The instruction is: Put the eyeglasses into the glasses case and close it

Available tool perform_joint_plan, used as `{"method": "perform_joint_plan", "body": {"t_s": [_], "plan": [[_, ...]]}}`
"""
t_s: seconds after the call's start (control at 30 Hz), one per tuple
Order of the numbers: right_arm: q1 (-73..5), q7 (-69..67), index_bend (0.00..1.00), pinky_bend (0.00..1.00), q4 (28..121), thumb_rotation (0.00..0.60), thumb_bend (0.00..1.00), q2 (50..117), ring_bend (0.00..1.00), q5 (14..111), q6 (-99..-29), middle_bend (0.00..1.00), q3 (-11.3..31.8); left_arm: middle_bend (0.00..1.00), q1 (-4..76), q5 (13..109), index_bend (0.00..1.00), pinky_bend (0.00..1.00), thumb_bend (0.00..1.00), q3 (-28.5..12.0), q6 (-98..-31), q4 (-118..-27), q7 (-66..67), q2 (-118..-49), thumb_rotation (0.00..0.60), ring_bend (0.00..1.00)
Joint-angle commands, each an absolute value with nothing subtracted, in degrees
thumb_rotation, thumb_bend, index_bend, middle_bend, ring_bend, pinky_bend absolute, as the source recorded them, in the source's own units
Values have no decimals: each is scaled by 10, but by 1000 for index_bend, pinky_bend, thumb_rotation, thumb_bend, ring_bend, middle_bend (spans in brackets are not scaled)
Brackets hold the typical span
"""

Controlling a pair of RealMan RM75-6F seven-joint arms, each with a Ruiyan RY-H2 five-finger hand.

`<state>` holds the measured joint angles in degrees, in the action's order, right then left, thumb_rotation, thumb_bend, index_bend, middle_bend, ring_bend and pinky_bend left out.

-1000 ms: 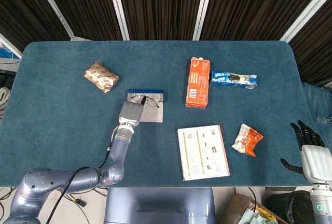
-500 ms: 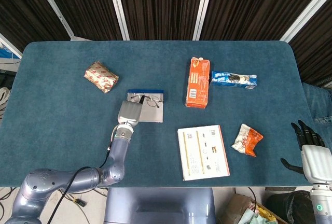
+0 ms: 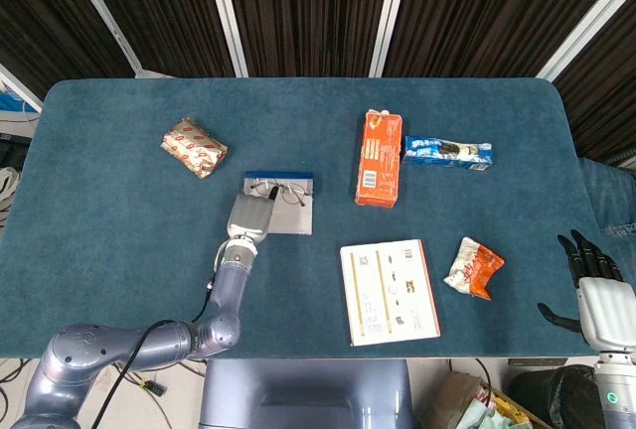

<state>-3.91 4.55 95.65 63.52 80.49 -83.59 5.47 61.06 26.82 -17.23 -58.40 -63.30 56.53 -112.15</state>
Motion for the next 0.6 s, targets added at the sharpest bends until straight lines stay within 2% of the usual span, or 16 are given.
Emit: {"method": "perform_joint_plan", "body": {"t_s": [0.03, 0.6], "plan": [[-39, 45, 61, 161, 957, 600, 235, 635, 104, 805, -836, 27, 55, 584, 611, 265, 99, 458, 450, -175, -583, -630, 567, -1124, 600, 444], [-39, 44, 61, 161, 957, 600, 235, 635, 104, 803, -835, 27, 55, 589, 621, 263, 89, 458, 450, -185, -571, -605, 568, -1141, 600, 445]]}}
